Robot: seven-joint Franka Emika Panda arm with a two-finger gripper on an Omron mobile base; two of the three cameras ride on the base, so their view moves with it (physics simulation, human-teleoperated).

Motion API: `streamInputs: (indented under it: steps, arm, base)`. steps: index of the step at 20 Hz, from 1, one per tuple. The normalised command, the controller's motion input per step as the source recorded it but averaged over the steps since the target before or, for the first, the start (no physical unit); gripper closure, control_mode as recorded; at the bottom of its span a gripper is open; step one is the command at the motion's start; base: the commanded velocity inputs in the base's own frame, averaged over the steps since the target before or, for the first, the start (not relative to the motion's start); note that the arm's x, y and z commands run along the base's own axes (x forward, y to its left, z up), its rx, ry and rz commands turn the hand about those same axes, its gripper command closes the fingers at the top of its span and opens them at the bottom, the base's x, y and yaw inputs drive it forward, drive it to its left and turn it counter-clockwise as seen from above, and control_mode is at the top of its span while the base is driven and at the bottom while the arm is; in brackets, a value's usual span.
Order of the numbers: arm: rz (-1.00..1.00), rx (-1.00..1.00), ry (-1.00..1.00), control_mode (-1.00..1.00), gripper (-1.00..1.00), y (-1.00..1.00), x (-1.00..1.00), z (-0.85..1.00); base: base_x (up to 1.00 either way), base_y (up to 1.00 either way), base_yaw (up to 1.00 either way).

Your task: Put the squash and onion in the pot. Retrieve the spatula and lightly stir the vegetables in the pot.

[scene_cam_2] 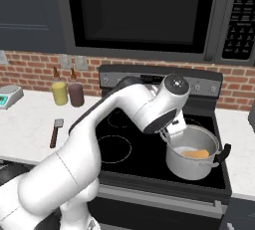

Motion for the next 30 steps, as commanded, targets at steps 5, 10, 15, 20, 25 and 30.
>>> streamInputs:
  steps: [5,10,15,20,25,30]
  arm:
    - [0.00,-0.01,0.08,-1.00,1.00,-0.57,0.29,-0.21]
    - [0.00,-0.04,0.11,-1.00,1.00,-0.42,0.32,-0.27]
    - [0.00,-0.03,0.09,-1.00,1.00,-0.32,0.15,-0.52]
    - [0.00,0.00,0.03,-1.00,1.00,-0.19,0.29,-0.42]
    - [0.00,0.00,0.03,-1.00,1.00,-0.18,0.30,-0.32]
    - [0.00,0.00,0.04,-1.00,1.00,-0.13,0.18,-0.40]
  base:
    - [0.00,0.00,0.00]
    - [0.00,0.00,0.00]
    - [0.00,0.00,0.00]
    - [0.00,0.00,0.00]
    - [0.00,0.00,0.00]
    - [0.00,0.00,0.00]
